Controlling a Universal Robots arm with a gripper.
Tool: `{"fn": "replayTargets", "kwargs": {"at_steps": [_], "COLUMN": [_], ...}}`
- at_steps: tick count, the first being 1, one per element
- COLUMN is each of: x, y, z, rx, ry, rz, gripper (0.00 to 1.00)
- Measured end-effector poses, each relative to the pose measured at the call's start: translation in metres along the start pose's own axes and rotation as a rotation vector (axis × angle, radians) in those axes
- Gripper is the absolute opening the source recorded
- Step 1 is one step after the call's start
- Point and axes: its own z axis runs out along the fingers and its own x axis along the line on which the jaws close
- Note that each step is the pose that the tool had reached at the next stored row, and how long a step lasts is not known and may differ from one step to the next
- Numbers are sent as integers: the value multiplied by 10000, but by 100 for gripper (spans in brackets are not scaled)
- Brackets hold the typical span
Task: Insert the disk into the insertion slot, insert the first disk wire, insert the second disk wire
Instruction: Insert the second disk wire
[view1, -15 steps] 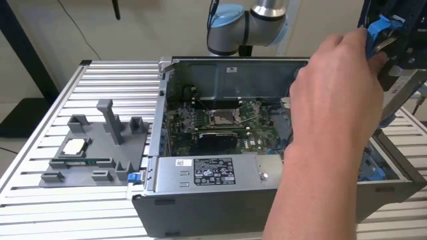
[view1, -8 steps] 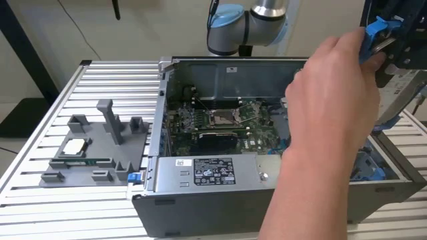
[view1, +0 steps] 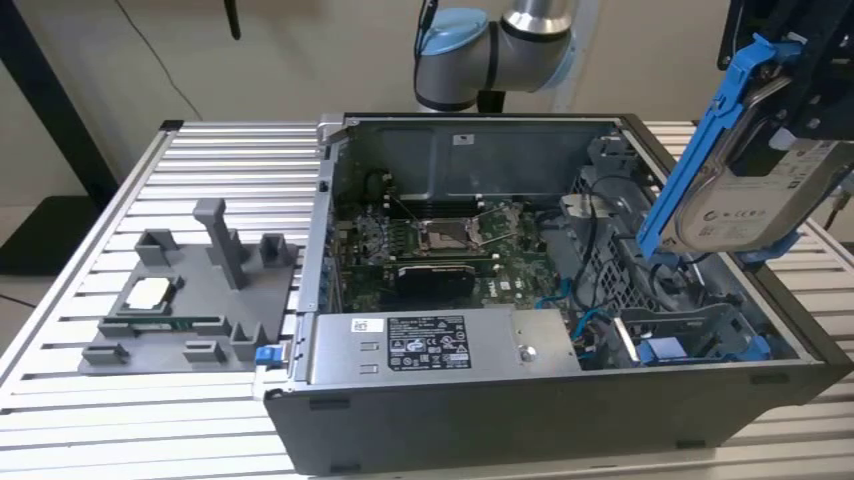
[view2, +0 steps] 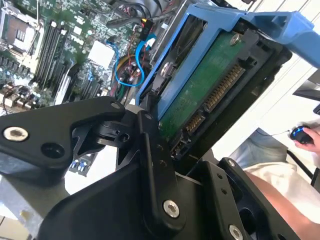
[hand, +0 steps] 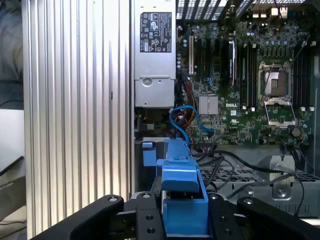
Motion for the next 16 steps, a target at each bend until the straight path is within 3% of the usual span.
{"fn": "replayTargets", "kwargs": {"at_steps": [11,16], "x": [1,1], "y": [-26,-67], "z": [43,117], "rx": [-1,-7], "ry": [-6,-9], "rz": [0,0], "gripper": [33,33]}}
